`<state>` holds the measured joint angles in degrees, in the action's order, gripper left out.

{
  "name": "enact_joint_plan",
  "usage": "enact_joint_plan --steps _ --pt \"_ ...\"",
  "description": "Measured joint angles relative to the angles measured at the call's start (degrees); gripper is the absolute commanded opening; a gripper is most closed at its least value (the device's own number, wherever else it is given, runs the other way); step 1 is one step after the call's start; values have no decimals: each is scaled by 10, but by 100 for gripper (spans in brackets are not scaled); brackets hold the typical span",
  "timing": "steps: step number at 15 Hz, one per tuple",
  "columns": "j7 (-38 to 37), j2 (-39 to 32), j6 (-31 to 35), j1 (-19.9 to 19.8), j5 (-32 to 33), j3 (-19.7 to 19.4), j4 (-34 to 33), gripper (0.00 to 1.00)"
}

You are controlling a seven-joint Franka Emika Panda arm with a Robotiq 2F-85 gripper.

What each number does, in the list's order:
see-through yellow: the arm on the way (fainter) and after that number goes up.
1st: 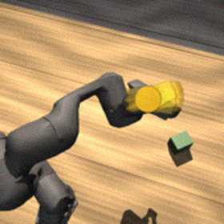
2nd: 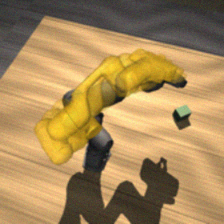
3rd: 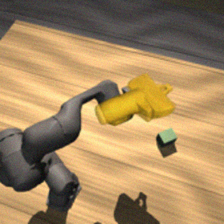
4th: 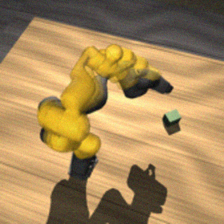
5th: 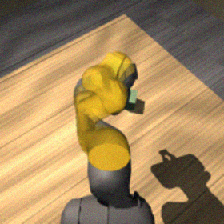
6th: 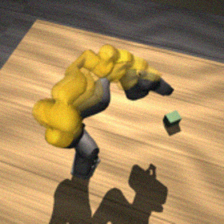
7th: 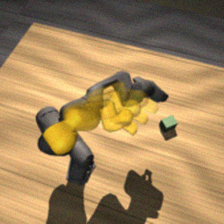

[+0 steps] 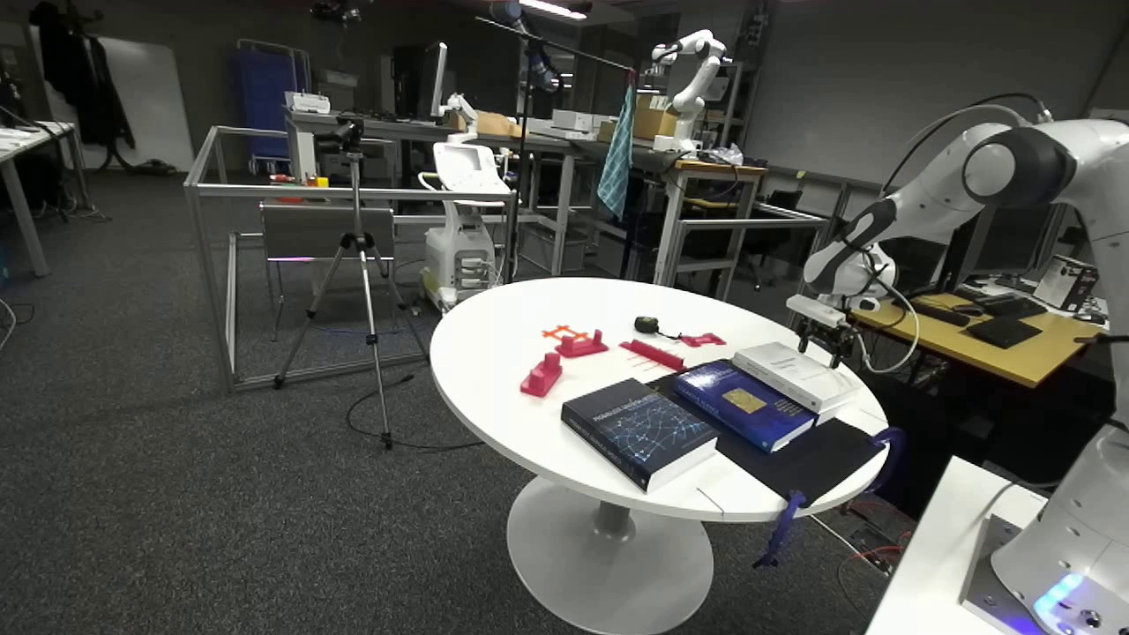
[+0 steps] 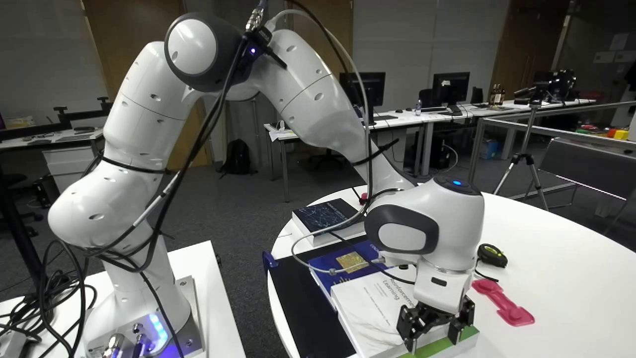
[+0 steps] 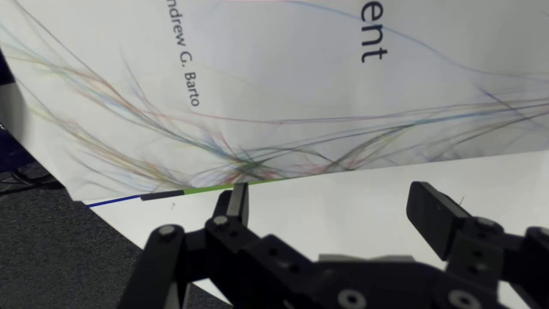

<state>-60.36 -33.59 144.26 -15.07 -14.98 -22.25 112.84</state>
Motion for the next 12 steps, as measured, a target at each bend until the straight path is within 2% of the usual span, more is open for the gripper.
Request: enact_joint_plan --steps 12 --pt "0 -20 2 6 2 3 -6 100"
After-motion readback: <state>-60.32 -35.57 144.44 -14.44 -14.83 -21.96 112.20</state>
